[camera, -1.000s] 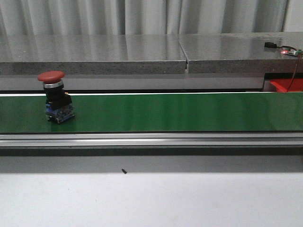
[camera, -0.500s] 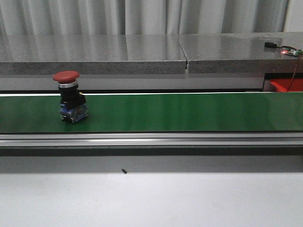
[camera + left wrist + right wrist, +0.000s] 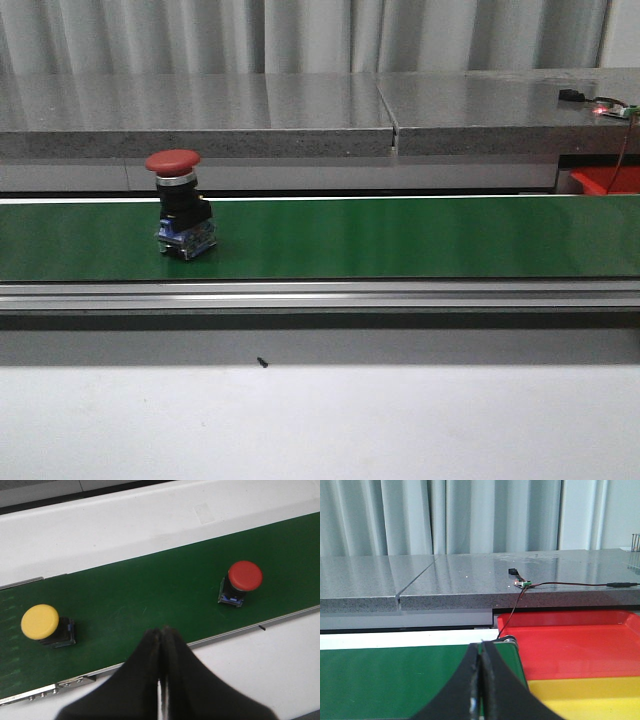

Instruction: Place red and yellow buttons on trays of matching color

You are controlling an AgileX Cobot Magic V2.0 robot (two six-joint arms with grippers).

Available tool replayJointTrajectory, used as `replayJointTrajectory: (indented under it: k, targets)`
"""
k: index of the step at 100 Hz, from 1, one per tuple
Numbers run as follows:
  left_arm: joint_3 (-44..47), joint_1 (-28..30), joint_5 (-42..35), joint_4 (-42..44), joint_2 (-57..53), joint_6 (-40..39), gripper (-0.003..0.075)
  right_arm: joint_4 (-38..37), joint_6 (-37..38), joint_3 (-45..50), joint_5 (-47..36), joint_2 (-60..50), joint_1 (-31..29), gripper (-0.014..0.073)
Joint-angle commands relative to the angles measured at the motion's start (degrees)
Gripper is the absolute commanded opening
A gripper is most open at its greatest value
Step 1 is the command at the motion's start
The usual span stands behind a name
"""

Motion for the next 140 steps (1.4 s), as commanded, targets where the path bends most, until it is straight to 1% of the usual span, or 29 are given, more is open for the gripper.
replayJointTrajectory:
  k: [1, 9, 24, 51, 61, 69, 88, 113, 125, 140]
  targets:
    - [2.3, -0.5, -4.9, -1.2, -5.7, -0.7, -0.0019, -0.4, -0.3, -0.8, -4.8, -1.3, -0.2, -0.0062]
    - [5.8, -0.5, -5.8, -1.4, -10.5, -0.7, -0.0019, -0.4, -0.3, -0.8, -5.0, -1.3, -0.2, -0.0062]
    - [9.7, -0.5, -5.6, -1.4, -19.2, -0.7, -0.0019, -0.4, -0.3, -0.8, -5.1, -1.3, -0.2, -0.0062]
    - [16.2, -0.5, -1.1, -1.4, -33.0, -0.7, -0.0019, -0.4, -0.1, -1.1, -5.3, -1.3, -0.1, -0.0062]
    - [17.7, -0.5, -0.7, -0.9, -37.2, -0.7, -0.0019, -0.4, 0.0, -2.8, -3.5, -1.3, -0.1, -0.0062]
    - [18.1, -0.5, -0.7, -0.7, -39.9, -0.7, -0.0019, -0.4, 0.0, -5.5, 0.0, -1.2, -0.1, -0.0062]
    - [18.1, -0.5, -0.7, -0.7, -42.5, -0.7, -0.0019, -0.4, 0.0, -12.8, 9.9, 2.1, -0.1, -0.0062]
    - [18.1, -0.5, -0.7, -0.7, -42.5, -0.7, -0.0019, -0.1, 0.0, -23.2, 19.2, 13.0, -0.1, -0.006]
    - [18.1, -0.5, -0.7, -0.7, -42.5, -0.7, -0.0019, -0.1, -0.1, -28.0, 20.4, 20.0, -0.1, -0.006]
    - [18.1, -0.5, -0.7, -0.7, -42.5, -0.7, -0.0019, -0.1, -1.2, -33.5, 22.2, 29.0, 1.7, -0.0056]
